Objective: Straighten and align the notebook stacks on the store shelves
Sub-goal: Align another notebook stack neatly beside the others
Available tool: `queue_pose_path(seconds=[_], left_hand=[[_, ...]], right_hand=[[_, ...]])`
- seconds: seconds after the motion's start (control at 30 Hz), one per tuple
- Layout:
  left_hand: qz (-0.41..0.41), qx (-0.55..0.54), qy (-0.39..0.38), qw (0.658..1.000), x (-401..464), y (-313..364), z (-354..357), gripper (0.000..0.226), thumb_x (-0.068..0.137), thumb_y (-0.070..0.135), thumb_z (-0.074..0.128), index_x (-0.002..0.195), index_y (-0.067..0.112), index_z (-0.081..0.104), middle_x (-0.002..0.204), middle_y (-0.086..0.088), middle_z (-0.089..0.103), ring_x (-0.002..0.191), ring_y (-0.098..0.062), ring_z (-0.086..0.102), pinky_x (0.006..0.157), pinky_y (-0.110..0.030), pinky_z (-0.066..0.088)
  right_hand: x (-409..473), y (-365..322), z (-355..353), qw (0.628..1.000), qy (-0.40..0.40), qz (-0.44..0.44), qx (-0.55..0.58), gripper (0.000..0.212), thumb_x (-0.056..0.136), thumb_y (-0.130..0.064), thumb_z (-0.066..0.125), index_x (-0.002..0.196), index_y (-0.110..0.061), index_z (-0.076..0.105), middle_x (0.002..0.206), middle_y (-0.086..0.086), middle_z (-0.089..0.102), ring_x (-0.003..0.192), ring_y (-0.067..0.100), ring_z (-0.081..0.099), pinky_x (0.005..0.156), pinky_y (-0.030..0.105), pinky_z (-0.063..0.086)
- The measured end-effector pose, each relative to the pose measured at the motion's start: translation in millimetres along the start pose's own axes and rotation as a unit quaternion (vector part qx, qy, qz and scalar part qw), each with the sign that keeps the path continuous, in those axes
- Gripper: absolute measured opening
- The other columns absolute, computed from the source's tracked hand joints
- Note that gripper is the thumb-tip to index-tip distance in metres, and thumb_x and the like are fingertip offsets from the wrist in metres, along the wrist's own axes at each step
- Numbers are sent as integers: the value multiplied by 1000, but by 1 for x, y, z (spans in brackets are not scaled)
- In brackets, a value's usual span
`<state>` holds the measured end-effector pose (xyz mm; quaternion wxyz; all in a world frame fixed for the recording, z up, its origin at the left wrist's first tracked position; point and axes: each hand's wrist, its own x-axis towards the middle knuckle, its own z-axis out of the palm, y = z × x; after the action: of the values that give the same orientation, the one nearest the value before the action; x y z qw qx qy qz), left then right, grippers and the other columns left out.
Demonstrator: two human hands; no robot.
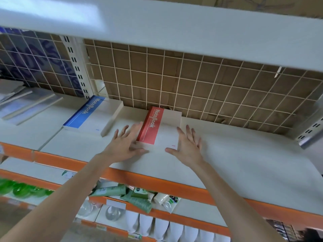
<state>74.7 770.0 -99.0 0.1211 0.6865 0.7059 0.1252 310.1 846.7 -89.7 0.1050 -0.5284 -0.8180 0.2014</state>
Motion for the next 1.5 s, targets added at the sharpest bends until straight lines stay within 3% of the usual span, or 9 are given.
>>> queue_pose_path(seconds=[0.1,0.27,0.43,0.9,1.33,1.5], left_hand=[[-13,8,52,999,-34,-3,-12,90,86,56,52,139,40,-18,159,3,4,146,-21,0,116,-46,3],[-98,18,97,990,-106,-27,-24,86,90,47,52,145,29,-12,158,2,4,146,-21,4,117,-44,3],[-143,8,120,982,-176,-70,-39,78,91,49,49,148,33,-2,158,6,3,146,-17,3,117,-42,3],[-208,50,146,966,-297,-314,-128,68,94,44,47,150,25,15,158,1,8,145,-22,11,114,-45,9],[-193,66,139,969,-233,-451,-209,64,98,42,38,151,24,8,159,-1,-1,146,-20,2,117,-41,3],[-151,104,100,978,-183,-501,-236,76,94,51,41,151,21,2,159,-1,-4,146,-18,0,116,-38,-2]], right_hand=[[-15,-15,6,998,28,-53,-8,87,86,-59,53,152,-27,7,159,2,-15,145,21,-17,114,50,-10],[-35,-65,32,987,-6,-161,-7,84,89,-56,49,152,-22,6,159,1,-13,144,18,-19,114,48,-11],[-54,-137,68,976,-25,-214,-31,83,90,-58,46,152,-23,4,159,1,-13,145,18,-17,114,48,-12],[-29,-407,194,961,-43,-272,0,83,91,-56,47,152,-21,4,160,1,-10,146,19,-13,114,49,-9],[103,-542,246,973,-28,-228,14,83,90,-57,48,152,-19,8,160,4,-2,147,21,-5,114,51,-4],[158,-576,262,976,-38,-210,46,93,84,-62,55,152,-22,5,160,-1,-1,146,22,-3,113,53,3]])
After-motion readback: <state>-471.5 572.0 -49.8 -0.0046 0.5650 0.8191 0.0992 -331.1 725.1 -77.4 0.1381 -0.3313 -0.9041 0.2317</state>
